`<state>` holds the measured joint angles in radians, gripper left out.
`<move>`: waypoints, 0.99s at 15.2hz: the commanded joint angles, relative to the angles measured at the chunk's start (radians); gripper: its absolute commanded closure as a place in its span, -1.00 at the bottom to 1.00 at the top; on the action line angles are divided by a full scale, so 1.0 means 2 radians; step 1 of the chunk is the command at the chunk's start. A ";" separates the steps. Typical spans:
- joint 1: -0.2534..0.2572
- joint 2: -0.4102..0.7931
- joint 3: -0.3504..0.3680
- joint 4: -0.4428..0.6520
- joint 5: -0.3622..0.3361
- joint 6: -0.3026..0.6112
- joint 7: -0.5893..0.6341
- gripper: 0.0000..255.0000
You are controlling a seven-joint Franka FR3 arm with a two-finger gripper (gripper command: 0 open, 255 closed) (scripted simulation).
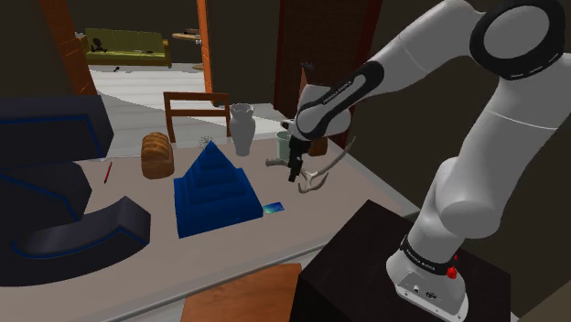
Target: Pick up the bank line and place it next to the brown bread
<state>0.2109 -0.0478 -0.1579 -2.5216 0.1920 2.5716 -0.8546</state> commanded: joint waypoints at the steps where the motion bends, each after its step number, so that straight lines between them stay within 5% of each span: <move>1: 0.006 0.038 0.001 0.014 0.019 0.024 -0.042 -1.00; 8: -0.004 0.183 0.041 0.083 0.081 0.093 -0.175 -1.00; 15: -0.022 0.293 0.078 0.150 0.090 0.137 -0.240 -1.00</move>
<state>0.1725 0.5137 -0.0080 -2.2389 0.3701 2.8373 -1.3251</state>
